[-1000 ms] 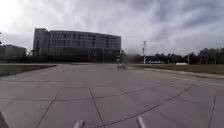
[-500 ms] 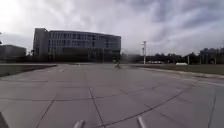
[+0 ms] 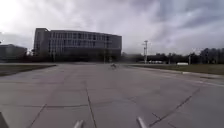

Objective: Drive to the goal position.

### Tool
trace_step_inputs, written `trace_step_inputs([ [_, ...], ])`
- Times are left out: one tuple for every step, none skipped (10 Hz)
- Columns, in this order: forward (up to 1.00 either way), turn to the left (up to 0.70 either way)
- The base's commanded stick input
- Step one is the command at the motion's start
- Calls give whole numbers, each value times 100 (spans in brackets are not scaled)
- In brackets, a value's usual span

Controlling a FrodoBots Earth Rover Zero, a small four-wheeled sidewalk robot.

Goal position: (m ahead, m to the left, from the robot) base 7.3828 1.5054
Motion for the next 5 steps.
trace_step_inputs([
  [100,27],
  [100,20],
  [100,7],
  [100,0],
  [100,0],
])
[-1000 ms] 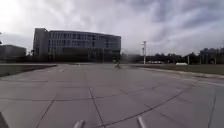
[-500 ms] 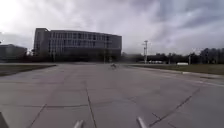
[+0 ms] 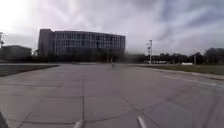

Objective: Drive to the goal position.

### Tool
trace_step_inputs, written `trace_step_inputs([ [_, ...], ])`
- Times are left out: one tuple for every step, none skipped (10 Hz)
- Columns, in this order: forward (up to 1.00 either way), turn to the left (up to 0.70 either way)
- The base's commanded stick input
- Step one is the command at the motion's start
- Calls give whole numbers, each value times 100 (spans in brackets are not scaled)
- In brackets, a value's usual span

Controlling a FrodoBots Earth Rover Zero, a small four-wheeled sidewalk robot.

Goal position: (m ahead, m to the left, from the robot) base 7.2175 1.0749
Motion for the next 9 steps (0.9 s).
trace_step_inputs([
  [100,0],
  [100,0],
  [100,0],
  [100,0],
  [100,0],
  [100,0],
  [100,0],
  [100,0],
  [100,0],
])
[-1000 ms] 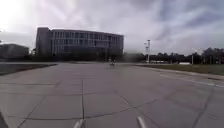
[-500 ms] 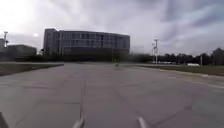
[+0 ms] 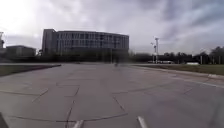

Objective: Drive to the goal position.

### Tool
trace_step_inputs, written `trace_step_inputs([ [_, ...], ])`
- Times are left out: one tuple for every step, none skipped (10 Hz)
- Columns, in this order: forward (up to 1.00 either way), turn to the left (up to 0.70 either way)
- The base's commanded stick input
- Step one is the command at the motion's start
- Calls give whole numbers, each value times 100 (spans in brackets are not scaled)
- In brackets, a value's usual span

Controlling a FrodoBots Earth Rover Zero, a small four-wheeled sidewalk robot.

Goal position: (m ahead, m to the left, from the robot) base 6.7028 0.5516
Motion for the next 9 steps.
trace_step_inputs([
  [100,0],
  [100,0],
  [100,0],
  [100,0],
  [100,0],
  [100,0],
  [100,0],
  [100,0],
  [100,0],
])
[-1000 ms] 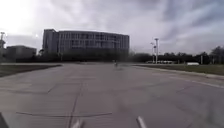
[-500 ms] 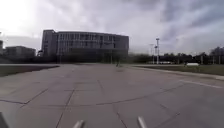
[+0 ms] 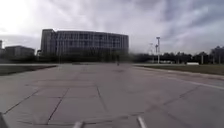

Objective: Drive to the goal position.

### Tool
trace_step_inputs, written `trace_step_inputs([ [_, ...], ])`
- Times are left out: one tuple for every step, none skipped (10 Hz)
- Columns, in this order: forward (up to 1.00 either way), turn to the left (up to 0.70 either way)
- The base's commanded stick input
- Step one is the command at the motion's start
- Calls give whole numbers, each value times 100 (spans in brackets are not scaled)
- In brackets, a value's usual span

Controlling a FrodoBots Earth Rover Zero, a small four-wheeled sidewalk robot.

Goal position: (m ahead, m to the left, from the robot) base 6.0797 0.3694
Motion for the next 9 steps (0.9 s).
trace_step_inputs([
  [100,0],
  [100,0],
  [100,0],
  [100,0],
  [100,0],
  [100,0],
  [100,0],
  [100,0],
  [100,0],
])
